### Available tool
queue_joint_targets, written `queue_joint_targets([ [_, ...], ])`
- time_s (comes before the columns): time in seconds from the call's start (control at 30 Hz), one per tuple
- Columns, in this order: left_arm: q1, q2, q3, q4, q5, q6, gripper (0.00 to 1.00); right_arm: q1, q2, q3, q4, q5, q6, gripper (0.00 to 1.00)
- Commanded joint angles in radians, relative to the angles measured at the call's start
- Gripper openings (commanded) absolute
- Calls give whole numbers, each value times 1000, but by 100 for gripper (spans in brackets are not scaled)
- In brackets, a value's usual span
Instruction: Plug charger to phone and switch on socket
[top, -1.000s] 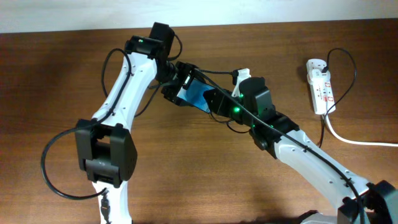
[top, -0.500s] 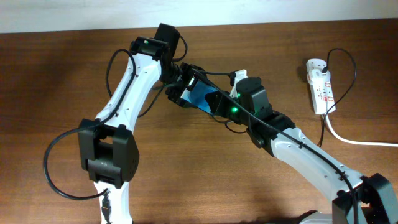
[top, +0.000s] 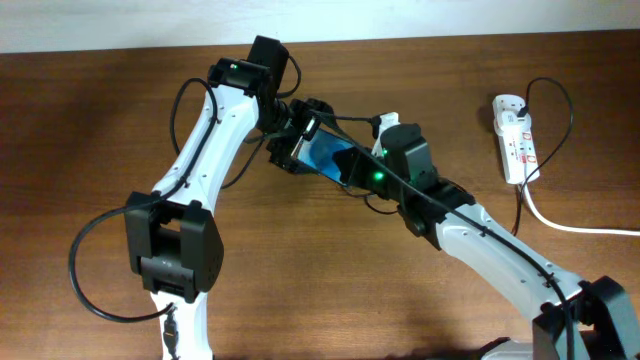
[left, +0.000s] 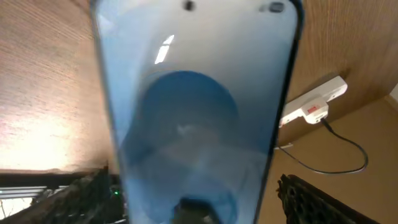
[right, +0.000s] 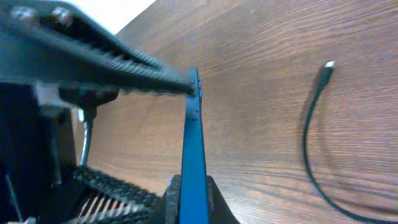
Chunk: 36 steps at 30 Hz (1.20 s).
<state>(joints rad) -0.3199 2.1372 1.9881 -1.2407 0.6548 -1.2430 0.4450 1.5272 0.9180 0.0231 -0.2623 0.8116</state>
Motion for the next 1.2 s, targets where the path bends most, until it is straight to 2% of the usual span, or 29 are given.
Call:
queue_joint_targets([
  [0.0, -3, -5, 13, 11, 14, 87, 100, -43, -42, 17, -6, -44, -6, 4],
  [0.13, -3, -5, 13, 145, 176, 232, 100, -99, -96, 17, -108, -64, -10, 4],
  [0.23, -3, -5, 13, 249, 304, 391, 100, -194, -228, 17, -162, -74, -3, 4],
  [0.3, -3, -5, 13, 284, 338, 431, 100, -246, -318, 17, -170, -64, 113, 4],
  [0.37, -3, -5, 13, 323, 377, 431, 100, -282, -368, 17, -172, -9, 303, 4],
  [0.5, -3, -5, 13, 475, 514, 430, 100, -288, -344, 17, -177, 55, 742, 4],
  [0.57, -3, -5, 13, 507, 540, 430, 100, -288, -335, 17, -122, 46, 784, 4],
  [0.63, -3, -5, 13, 658, 639, 421, 98, -287, -323, 17, -11, 23, 785, 4],
  [0.77, -3, -5, 13, 865, 674, 235, 95, -262, -289, 17, 97, 9, 847, 4],
  [0.8, -3, -5, 13, 908, 680, 194, 89, -245, -264, 17, 156, 10, 851, 4],
  [0.83, -3, -5, 13, 969, 689, 136, 75, -219, -225, 17, 228, 13, 855, 4],
  [0.93, -3, -5, 13, 1001, 692, 102, 49, -175, -154, 17, 270, 12, 855, 4],
  [1.0, -3, -5, 13, 1001, 691, 102, 41, -157, -134, 17, 270, 13, 854, 4],
  [1.1, -3, -5, 13, 1001, 684, 103, 38, -157, -133, 17, 274, 11, 842, 4],
  [1.17, -3, -5, 13, 980, 641, 102, 12, -157, -133, 17, 274, 4, 808, 4],
])
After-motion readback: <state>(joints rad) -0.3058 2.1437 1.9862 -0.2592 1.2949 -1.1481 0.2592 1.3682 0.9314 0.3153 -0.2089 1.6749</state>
